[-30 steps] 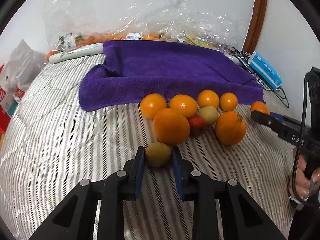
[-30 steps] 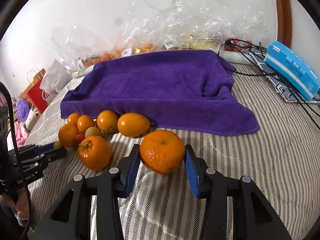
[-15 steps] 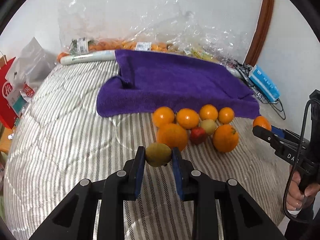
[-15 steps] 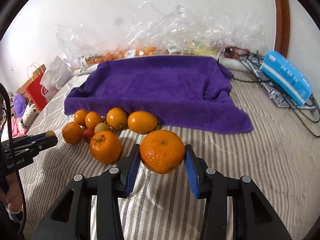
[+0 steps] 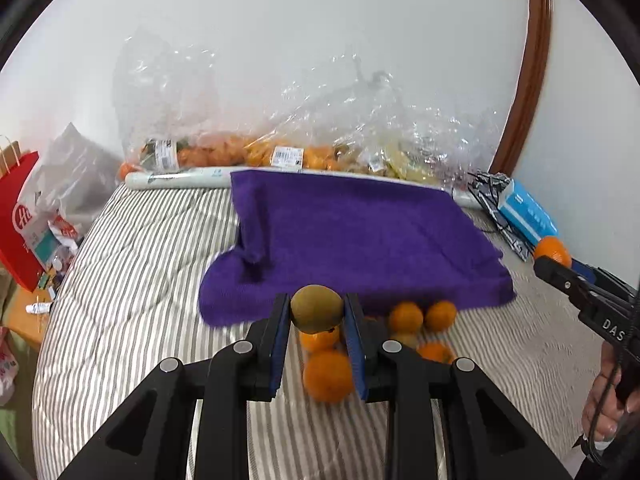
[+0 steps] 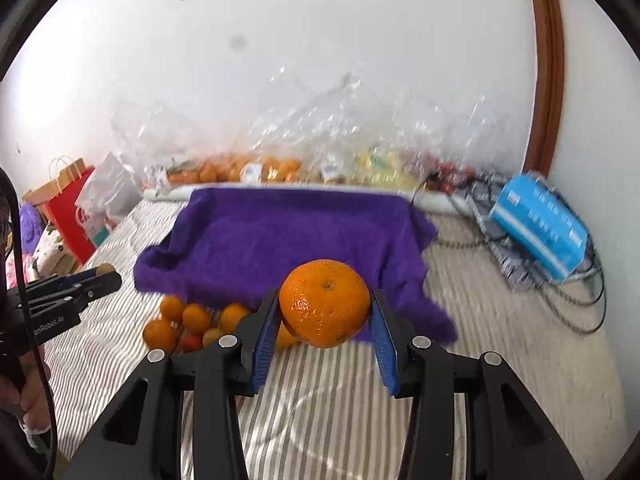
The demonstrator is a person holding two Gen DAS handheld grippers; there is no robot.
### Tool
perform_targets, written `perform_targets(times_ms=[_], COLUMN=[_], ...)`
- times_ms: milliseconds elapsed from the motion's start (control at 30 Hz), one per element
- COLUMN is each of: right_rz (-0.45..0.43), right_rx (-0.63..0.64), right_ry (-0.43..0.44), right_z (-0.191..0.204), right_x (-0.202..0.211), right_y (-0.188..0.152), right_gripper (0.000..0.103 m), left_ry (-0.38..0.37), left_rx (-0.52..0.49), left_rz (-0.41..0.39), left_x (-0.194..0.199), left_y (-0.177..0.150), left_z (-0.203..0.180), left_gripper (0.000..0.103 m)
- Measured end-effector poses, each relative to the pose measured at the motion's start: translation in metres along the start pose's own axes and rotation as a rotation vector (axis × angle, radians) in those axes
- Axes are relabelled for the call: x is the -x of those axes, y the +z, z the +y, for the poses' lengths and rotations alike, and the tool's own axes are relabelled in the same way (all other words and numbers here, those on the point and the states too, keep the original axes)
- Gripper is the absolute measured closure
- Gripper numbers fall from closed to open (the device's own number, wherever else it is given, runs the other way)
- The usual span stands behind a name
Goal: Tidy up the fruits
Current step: 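Lift and carry both held fruits over the purple towel with both tools, then open the left tool onto the towel while the right tool releases its orange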
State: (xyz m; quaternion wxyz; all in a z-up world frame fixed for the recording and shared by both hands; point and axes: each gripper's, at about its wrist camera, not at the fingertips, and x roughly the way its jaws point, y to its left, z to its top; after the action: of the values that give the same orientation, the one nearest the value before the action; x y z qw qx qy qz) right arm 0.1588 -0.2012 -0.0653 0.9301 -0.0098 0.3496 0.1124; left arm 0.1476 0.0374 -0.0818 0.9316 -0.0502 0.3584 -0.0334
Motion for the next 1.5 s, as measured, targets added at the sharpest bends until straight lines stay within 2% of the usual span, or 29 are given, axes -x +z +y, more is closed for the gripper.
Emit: perform_targets(times_ms=[267, 567, 733, 833, 933, 1233, 1500], right_rz=[-0.039, -0.029, 0.017, 0.090, 0.115, 0.185, 0.203], right_rx=[-0.006, 0.006, -0.031, -0.055, -0.063, -0.058, -0.054], right_ry=[0.012, 0.016, 0.034, 0.033, 0.032, 0.039, 0.015], right_z=[-0.002, -0.003, -0.015, -0.022, -0.025, -0.022, -0.024], right_x=[-0.019, -0.059, -0.091, -0.114, -0.126, -0.151, -0.158], right_y=[0.030, 0.057, 0.047, 0.037, 0.032, 0.018, 0.014], right_gripper=[0.060, 0.060, 0.060, 0.060, 0.060, 0.060, 0.059], left_ry=[0.025, 0.031, 0.039, 0.053, 0.058, 0.053, 0.066], left_rx=[-0.008, 0.034, 0.031, 0.037, 0.044, 0.050, 0.019], left_rz=[-0.046, 0.004, 0.023, 0.044, 0.070, 0.119, 0.114], left_x=[-0.019, -0.073, -0.102, -0.114, -0.122, -0.138, -0.141], left_y=[0.035, 0.057, 0.053, 0.047, 0.040, 0.032, 0.032], left_z=[-0.005, -0.001, 0.003, 0.009, 0.013, 0.016, 0.012], left_gripper=[0.077, 0.077, 0.077, 0.077, 0.077, 0.077, 0.077])
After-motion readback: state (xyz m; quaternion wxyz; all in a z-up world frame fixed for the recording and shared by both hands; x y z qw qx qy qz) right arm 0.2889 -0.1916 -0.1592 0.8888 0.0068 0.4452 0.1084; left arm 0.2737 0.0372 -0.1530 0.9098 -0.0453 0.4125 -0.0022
